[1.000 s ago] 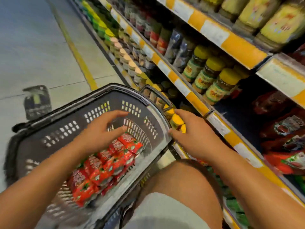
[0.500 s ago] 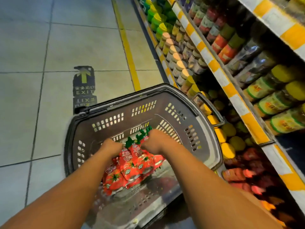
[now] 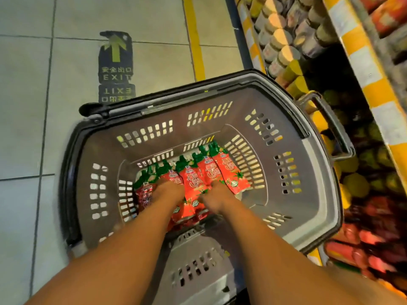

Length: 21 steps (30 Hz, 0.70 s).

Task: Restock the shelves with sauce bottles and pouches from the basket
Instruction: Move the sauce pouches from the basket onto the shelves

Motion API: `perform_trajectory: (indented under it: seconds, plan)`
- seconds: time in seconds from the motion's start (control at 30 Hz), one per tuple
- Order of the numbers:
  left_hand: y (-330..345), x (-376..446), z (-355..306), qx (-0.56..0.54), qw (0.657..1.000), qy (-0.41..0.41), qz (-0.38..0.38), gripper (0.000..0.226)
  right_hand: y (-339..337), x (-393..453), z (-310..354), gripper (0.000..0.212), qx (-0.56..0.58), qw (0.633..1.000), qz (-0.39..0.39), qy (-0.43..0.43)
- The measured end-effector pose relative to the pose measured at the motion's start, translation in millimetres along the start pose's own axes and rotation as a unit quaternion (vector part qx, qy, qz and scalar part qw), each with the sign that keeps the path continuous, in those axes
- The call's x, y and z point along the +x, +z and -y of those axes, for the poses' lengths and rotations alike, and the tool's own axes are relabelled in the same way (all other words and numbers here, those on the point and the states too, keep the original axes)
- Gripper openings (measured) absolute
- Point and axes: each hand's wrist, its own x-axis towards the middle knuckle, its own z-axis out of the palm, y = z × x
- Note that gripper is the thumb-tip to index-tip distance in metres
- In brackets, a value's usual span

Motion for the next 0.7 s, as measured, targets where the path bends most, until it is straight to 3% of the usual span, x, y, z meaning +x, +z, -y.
perform_trajectory:
  seconds: [0.1,0.2,0.27,0.33,0.43,0.57,0.7]
  plan:
    - [8,6,4,0.011,1.0,-0.004,-0.017,0.045,2,13,-7,0.045,0.028,0.999,0.007,0.023]
    - [11,6,8,0.006,0.999,-0.017,-0.038,0.044,-5,24,-11,0.018,0.027,0.999,-0.017,0.017]
    - [14,7,7,-0.007,0.999,-0.016,-0.042,0.045,-6,27,-14,0.024,0.01,1.0,-0.012,0.017]
    - [19,7,5,-0.041,0.998,-0.01,-0.042,0.051,-2,28,-16,0.035,0.0,1.0,0.014,0.024]
    - [26,8,2,-0.092,0.995,0.006,-0.029,0.062,4,30,-17,0.036,-0.002,0.998,0.045,0.045]
    - [31,8,6,-0.147,0.989,0.024,0.016,0.06,3,30,-17,0.035,0.018,0.991,0.123,0.05]
    - [24,11,8,-0.222,0.974,0.004,0.049,0.056,1,27,-16,0.022,0.054,0.995,0.064,0.052]
